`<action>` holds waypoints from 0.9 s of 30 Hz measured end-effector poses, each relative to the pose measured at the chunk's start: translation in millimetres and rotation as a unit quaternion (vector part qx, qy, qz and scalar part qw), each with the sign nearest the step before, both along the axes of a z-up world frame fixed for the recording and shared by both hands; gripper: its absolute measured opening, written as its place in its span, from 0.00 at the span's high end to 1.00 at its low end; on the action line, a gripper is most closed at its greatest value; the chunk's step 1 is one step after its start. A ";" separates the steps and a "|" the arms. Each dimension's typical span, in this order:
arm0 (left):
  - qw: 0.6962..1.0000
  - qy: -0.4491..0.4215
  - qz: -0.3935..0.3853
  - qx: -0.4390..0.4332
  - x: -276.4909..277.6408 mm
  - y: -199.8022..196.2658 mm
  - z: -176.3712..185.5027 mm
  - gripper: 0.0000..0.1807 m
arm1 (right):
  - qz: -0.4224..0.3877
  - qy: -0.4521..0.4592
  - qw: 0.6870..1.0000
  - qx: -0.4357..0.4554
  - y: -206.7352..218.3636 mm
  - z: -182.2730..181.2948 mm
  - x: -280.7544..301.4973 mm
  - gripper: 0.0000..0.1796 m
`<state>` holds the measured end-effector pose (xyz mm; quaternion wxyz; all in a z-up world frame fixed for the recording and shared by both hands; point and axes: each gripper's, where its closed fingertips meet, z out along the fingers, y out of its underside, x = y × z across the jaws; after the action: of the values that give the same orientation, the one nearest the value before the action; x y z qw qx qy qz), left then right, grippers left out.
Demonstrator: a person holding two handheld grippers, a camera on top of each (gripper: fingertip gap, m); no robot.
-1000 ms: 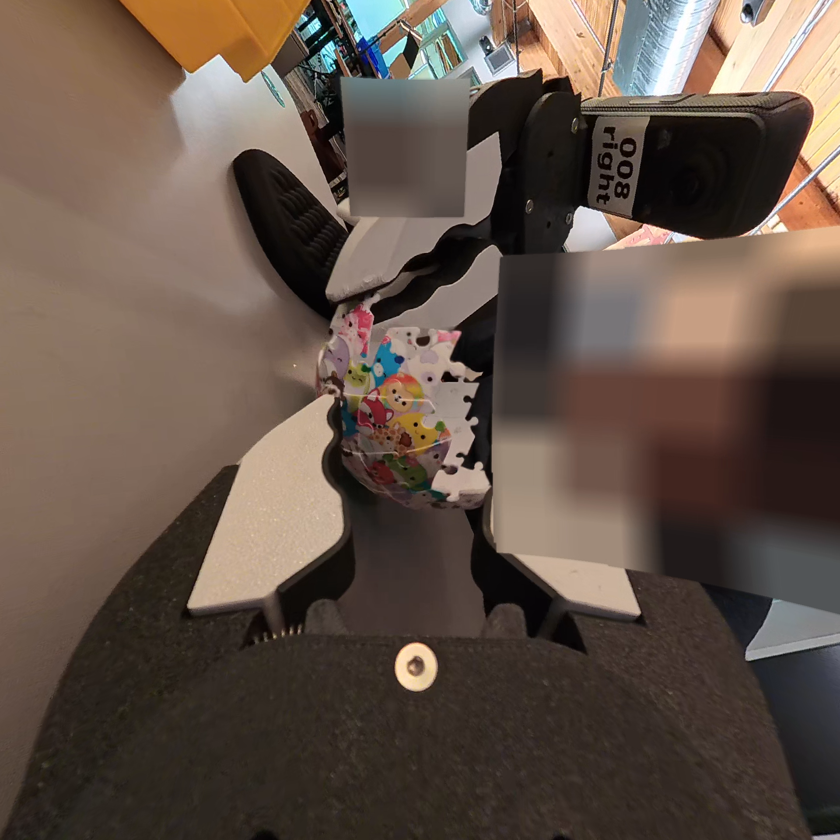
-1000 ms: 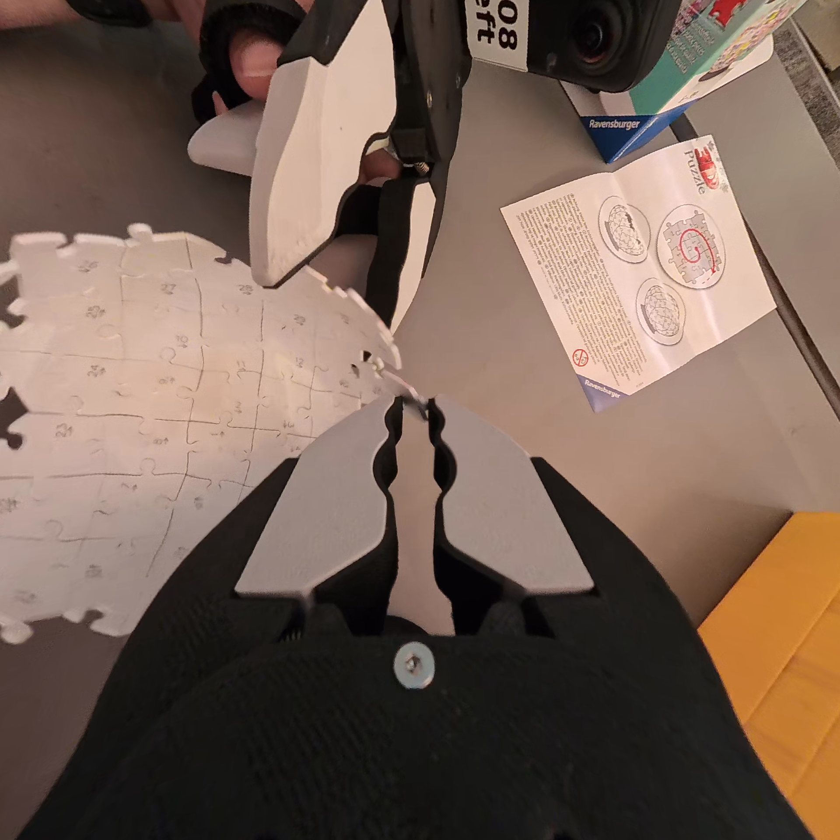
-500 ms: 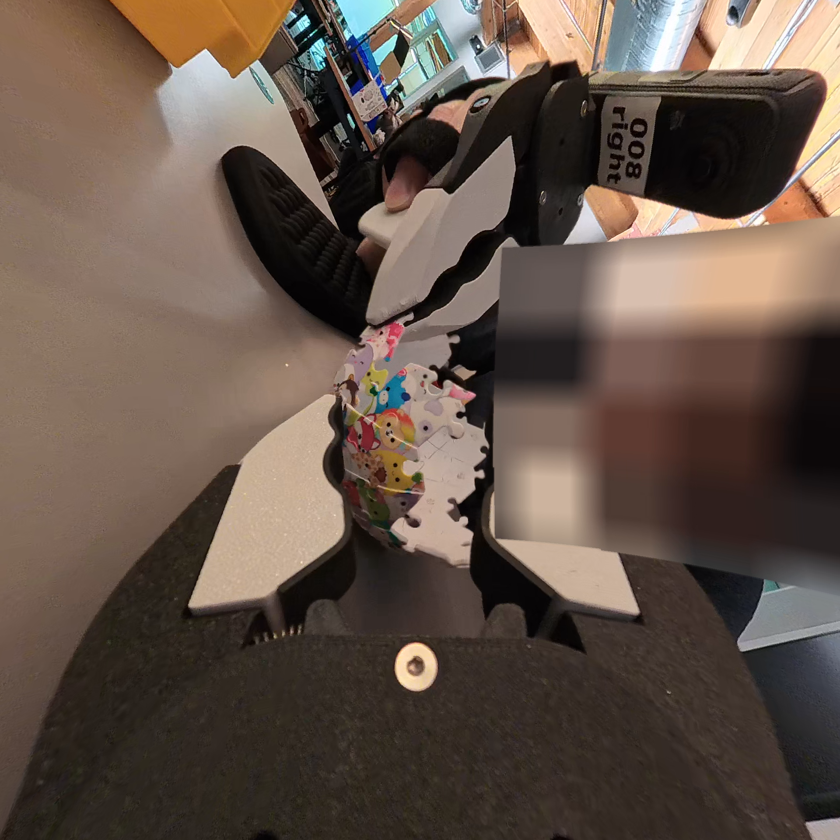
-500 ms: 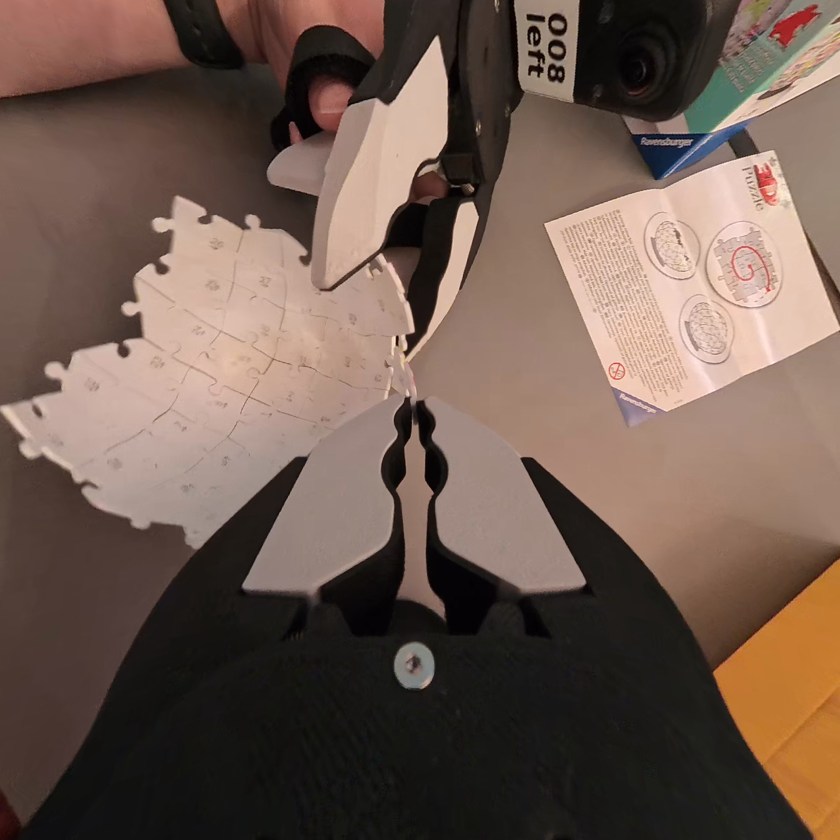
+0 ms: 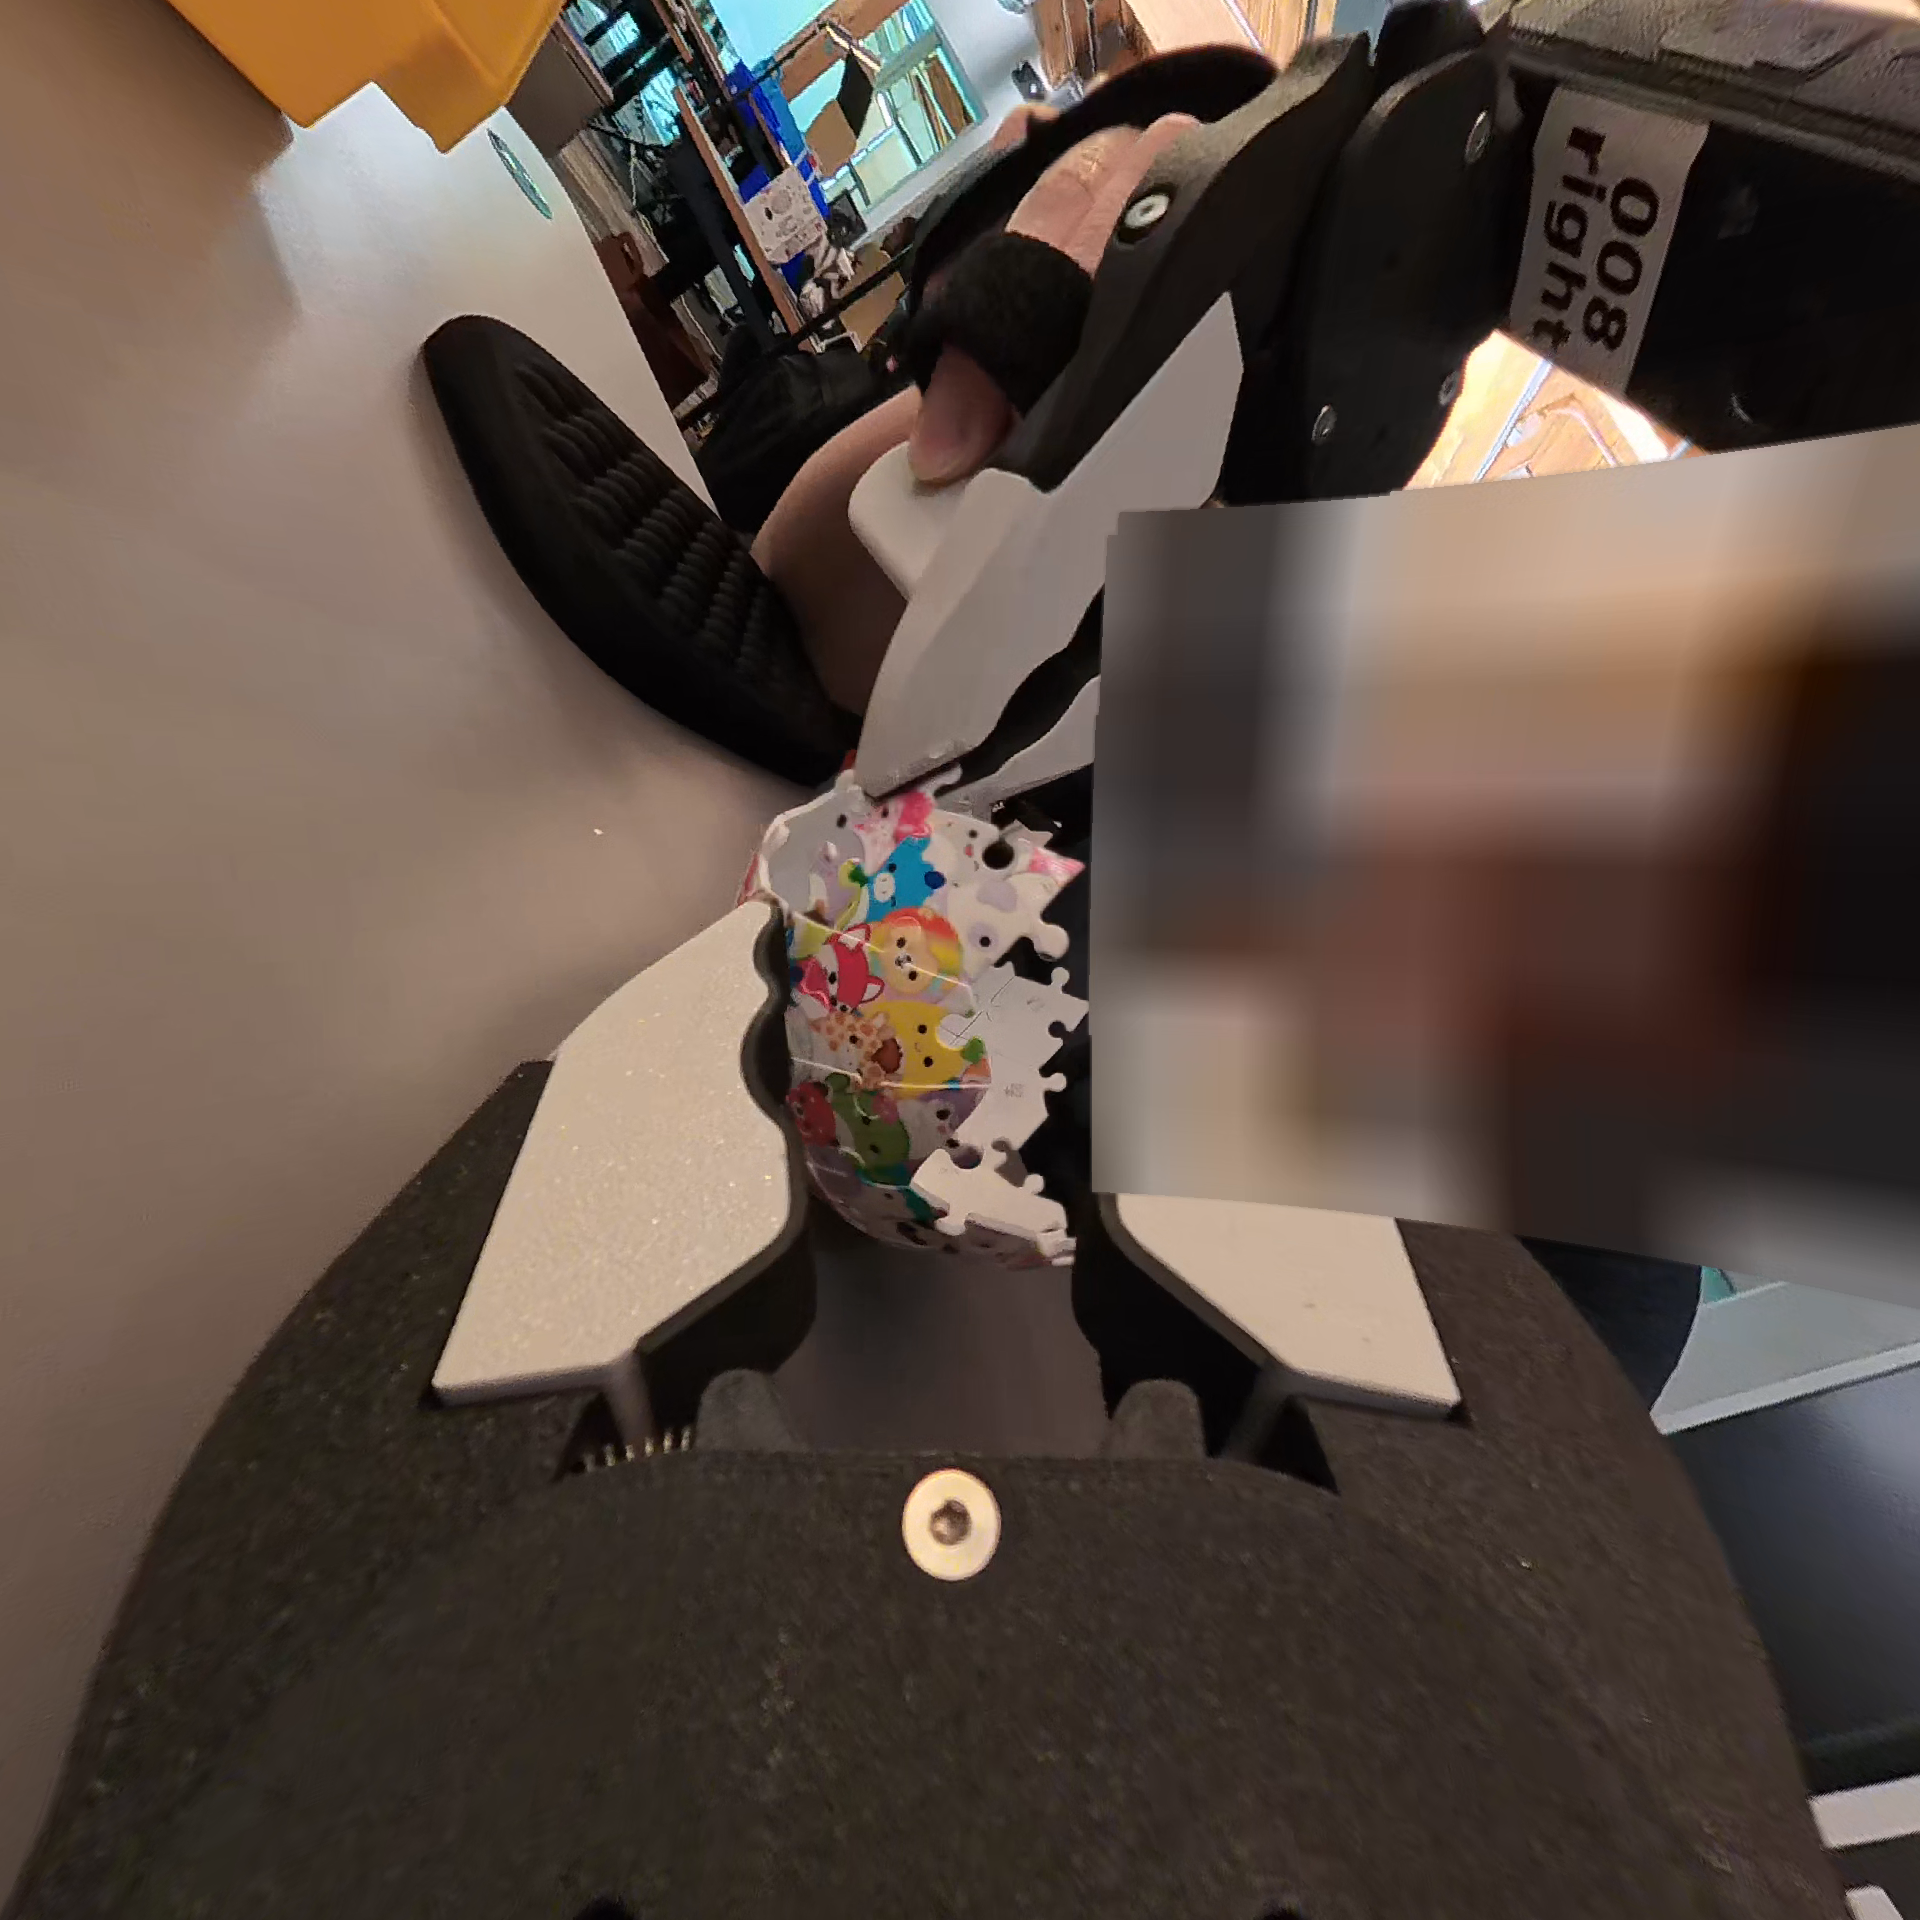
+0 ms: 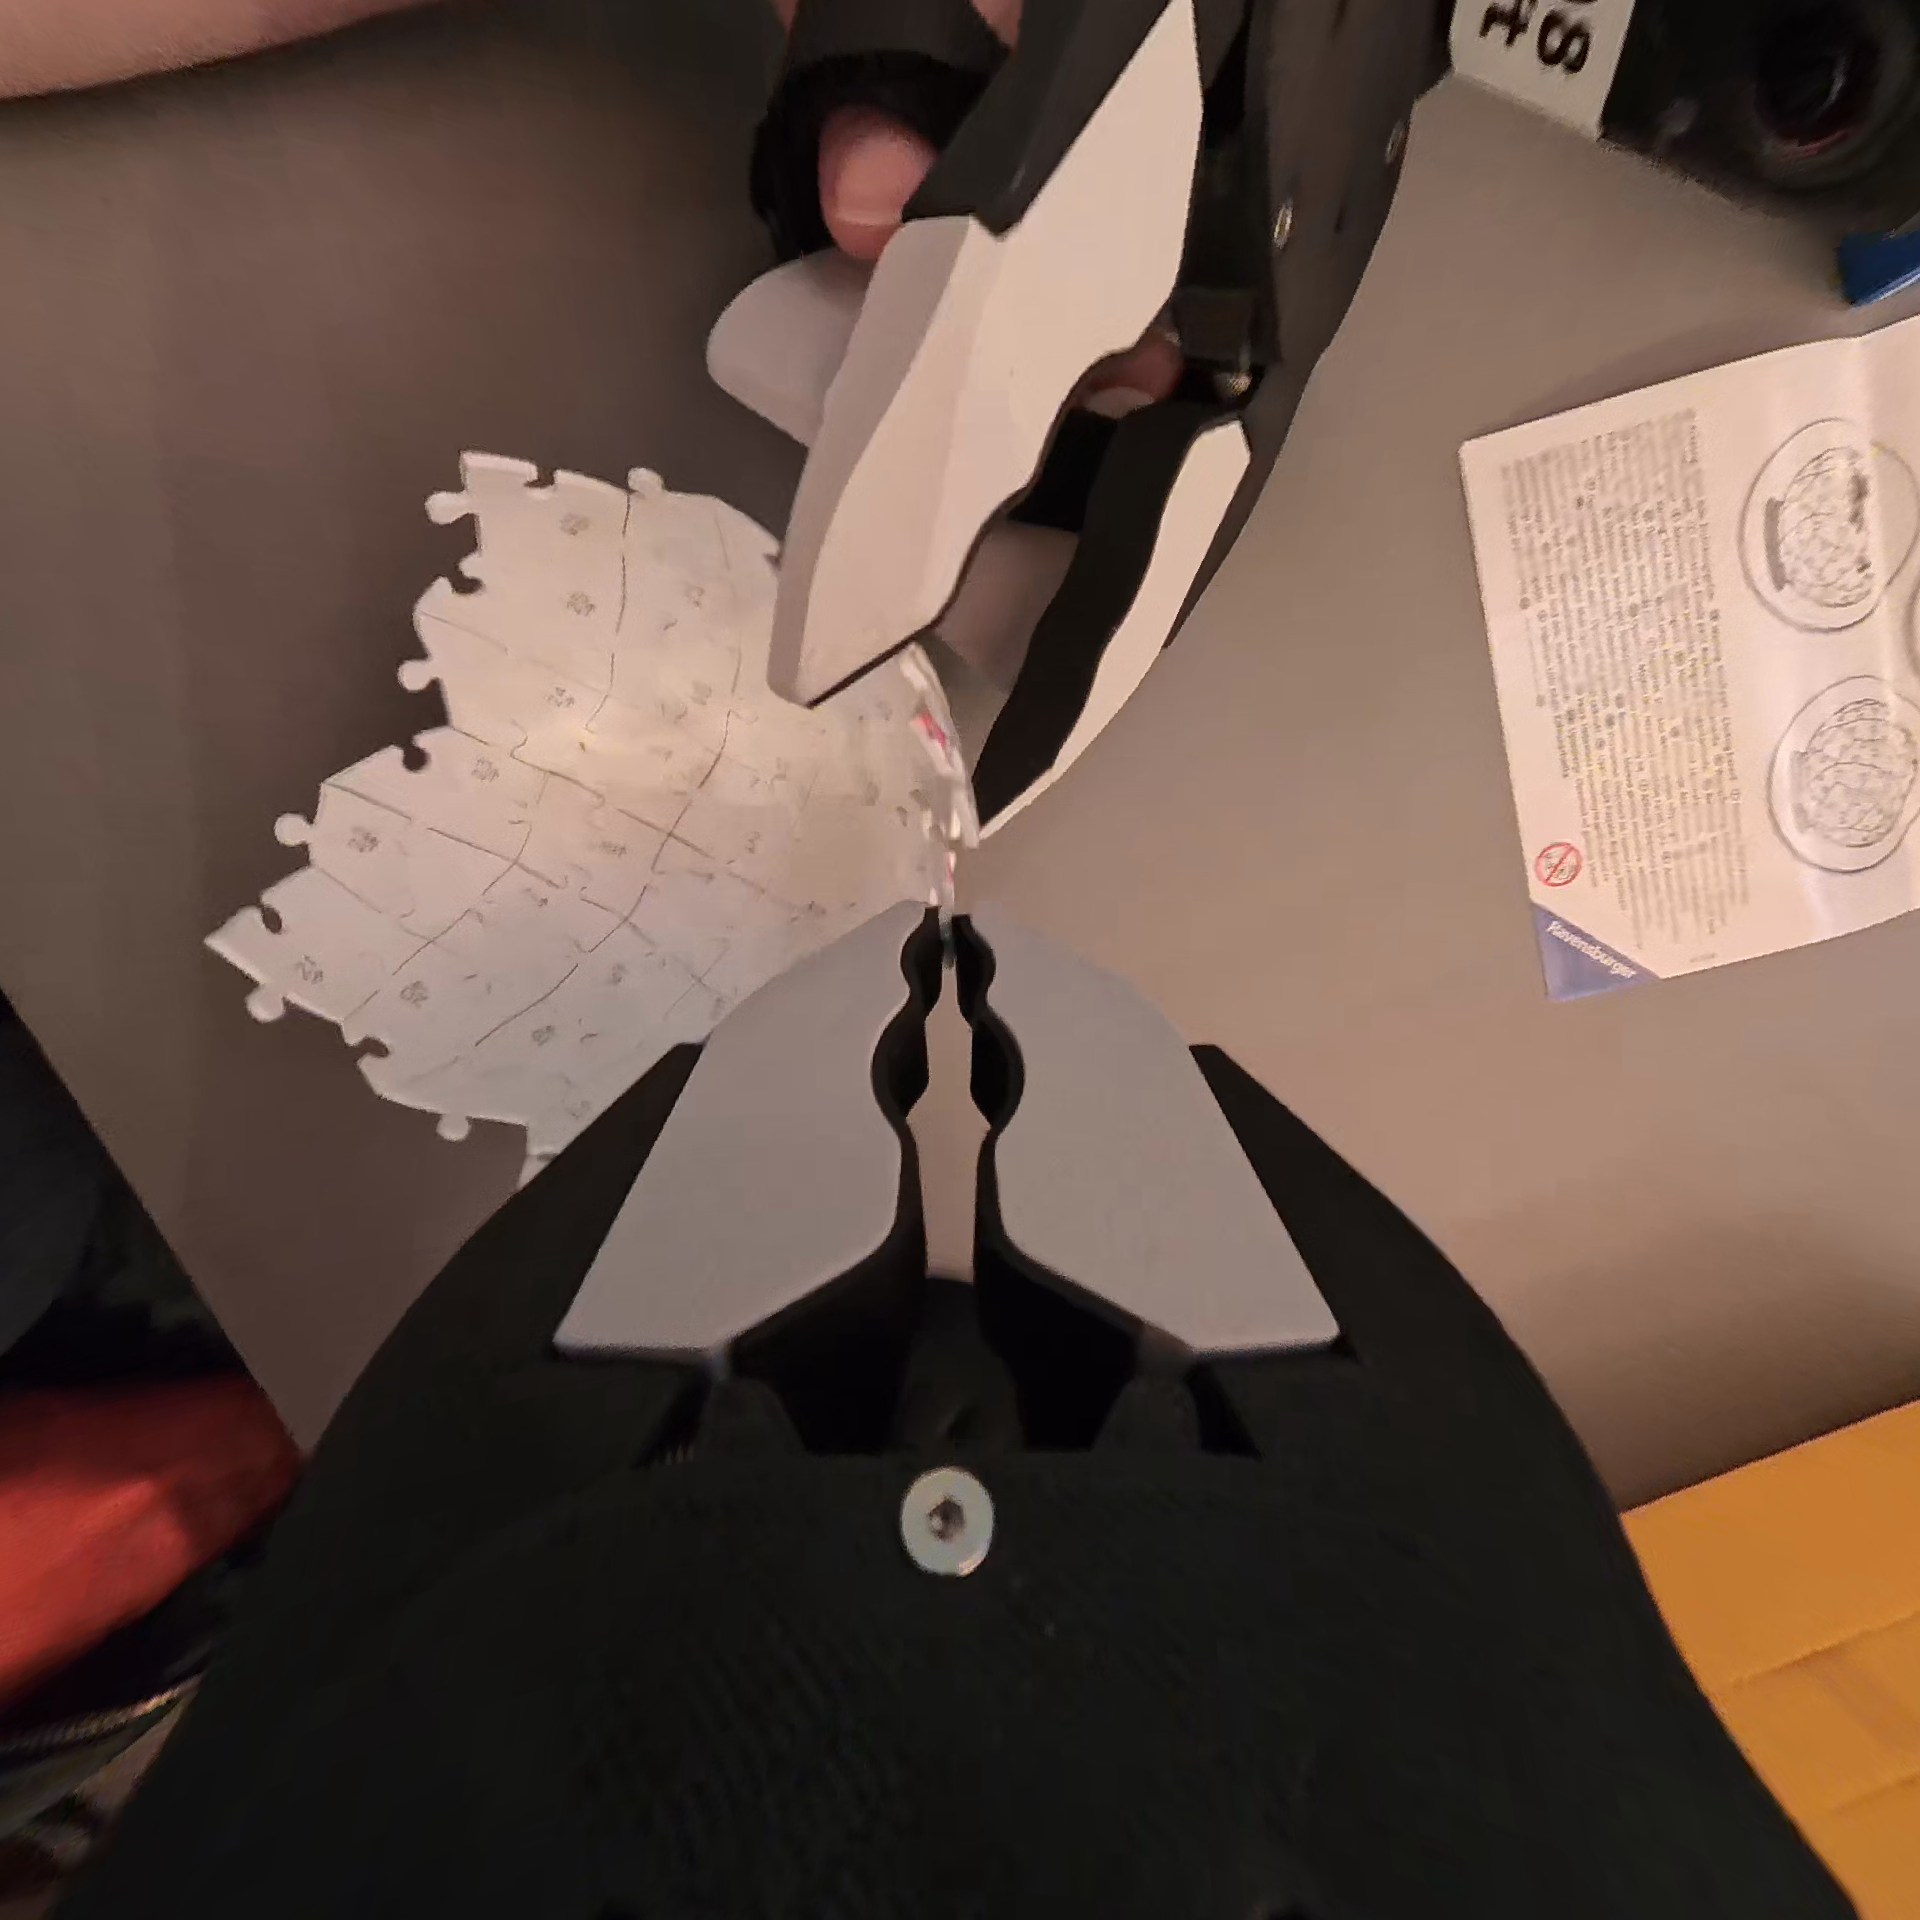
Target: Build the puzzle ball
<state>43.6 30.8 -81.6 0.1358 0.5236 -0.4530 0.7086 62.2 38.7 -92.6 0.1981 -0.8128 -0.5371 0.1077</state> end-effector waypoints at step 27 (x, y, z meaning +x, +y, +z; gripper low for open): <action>1.000 0.011 -0.003 -0.001 1.1 0.9 -3.7 0.70 | -0.020 -0.055 0.997 -0.052 8.5 -1.3 -1.5 0.98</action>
<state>44.7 31.6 -85.3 0.1434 0.5299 -0.4526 0.7027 60.8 47.1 -93.9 0.1273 -0.8374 -0.5245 0.0866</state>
